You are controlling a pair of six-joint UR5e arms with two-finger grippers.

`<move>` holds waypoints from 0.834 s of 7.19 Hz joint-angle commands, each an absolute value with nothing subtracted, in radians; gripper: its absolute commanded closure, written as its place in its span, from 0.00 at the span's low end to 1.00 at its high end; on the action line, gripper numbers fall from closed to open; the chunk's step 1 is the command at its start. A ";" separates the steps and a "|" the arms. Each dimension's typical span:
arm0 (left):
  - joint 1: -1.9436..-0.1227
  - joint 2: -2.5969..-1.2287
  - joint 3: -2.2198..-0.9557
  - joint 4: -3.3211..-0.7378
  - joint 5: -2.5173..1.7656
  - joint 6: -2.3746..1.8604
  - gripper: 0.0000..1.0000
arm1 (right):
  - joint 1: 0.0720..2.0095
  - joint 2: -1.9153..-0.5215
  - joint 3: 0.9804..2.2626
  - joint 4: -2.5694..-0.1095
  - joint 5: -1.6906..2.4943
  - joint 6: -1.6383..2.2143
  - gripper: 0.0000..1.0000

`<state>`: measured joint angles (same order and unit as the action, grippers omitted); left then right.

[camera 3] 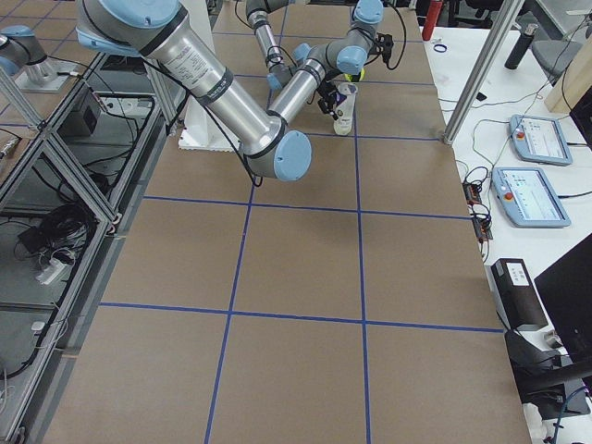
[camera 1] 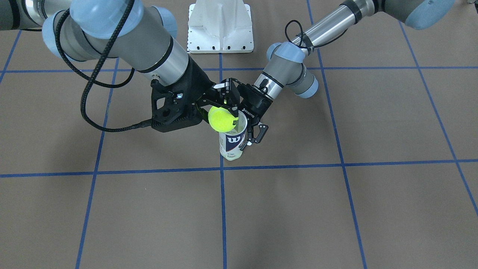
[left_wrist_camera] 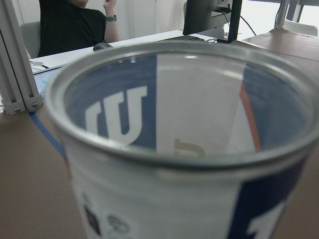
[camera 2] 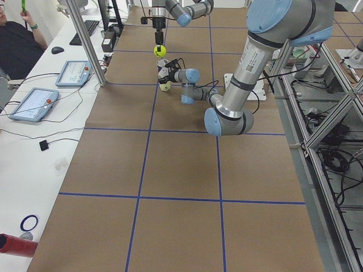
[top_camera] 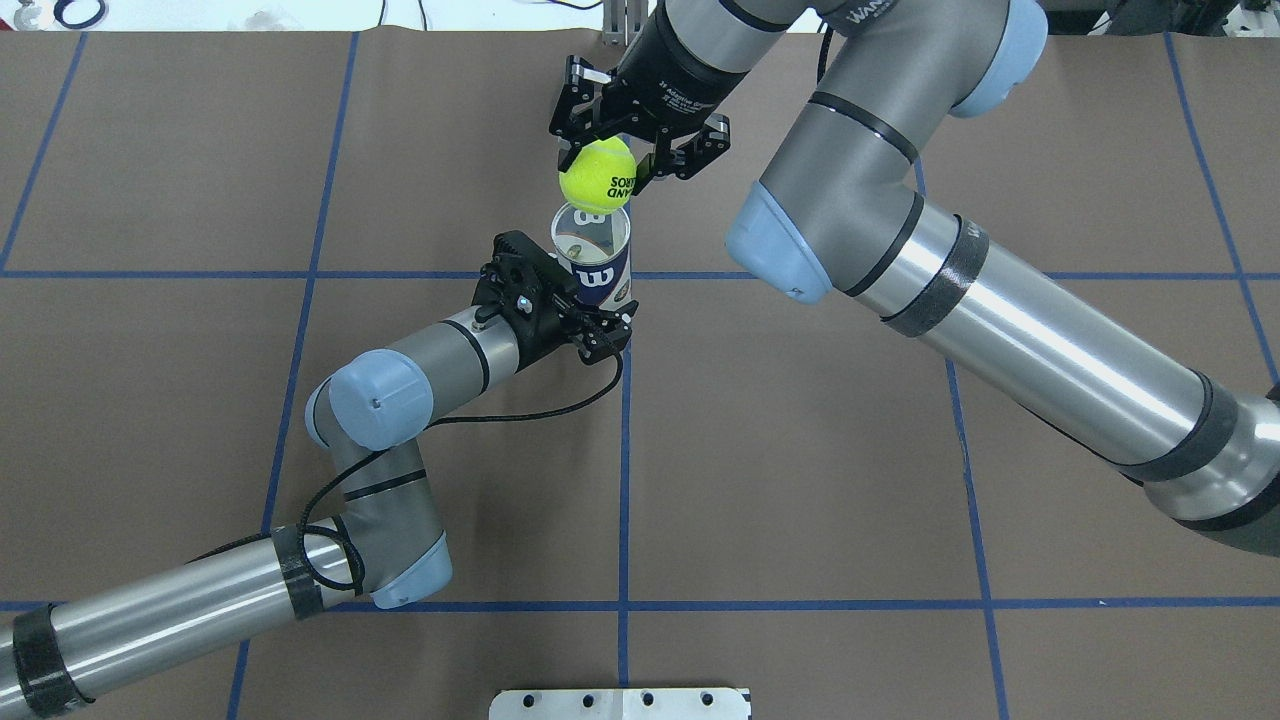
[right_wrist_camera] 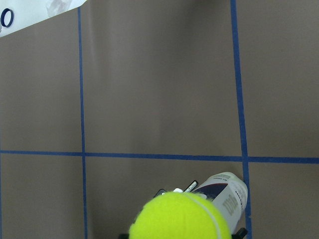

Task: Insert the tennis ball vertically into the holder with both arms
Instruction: 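Position the held ball over the can's opening with the right gripper, then lower the ball onto the can opening and open the right gripper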

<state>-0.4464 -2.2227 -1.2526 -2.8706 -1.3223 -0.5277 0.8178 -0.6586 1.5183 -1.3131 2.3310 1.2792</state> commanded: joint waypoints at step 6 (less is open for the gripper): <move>-0.446 -2.223 -1.252 -2.870 -1.328 -0.529 0.20 | 0.785 -0.664 1.506 -1.316 2.304 1.279 1.00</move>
<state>-0.4465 -2.2228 -1.2520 -2.8708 -1.3273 -0.5297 0.7857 -0.6638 1.5069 -1.3161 2.3042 1.2788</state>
